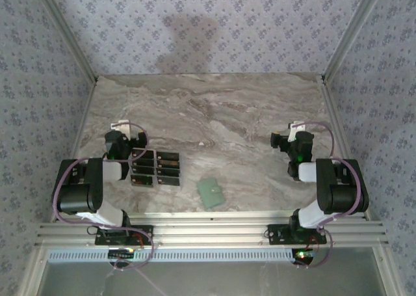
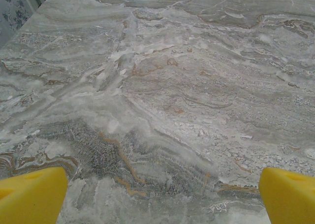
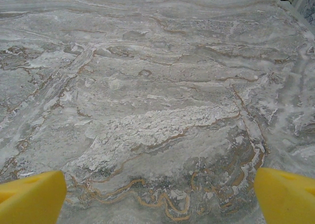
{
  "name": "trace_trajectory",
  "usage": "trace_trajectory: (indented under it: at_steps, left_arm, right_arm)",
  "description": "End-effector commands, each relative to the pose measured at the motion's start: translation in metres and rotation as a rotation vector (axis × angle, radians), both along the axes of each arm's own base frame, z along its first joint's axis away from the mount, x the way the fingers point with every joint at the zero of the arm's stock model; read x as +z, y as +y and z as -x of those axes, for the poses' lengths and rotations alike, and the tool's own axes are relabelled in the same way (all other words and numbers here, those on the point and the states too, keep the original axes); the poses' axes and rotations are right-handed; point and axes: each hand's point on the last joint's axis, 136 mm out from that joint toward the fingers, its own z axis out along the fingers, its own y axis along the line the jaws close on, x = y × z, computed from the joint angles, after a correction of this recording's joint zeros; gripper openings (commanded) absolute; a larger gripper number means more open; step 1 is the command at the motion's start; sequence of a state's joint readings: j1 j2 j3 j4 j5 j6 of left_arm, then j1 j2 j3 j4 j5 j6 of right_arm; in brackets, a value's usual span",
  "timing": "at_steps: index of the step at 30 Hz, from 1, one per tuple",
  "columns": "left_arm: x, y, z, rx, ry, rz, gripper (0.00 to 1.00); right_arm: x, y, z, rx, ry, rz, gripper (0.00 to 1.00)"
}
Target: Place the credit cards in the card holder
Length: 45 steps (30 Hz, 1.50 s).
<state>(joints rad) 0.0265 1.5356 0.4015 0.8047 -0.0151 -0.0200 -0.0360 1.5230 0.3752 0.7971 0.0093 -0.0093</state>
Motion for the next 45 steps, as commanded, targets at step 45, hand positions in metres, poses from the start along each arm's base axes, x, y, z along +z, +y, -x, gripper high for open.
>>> trace_trajectory:
  at_steps: [45]
  left_arm:
    - [0.152, -0.027, 0.081, 0.175, 0.219, 0.388, 1.0]
  right_arm:
    - [0.085, 0.178, 0.116, 0.313, 0.55, -0.259, 0.73]
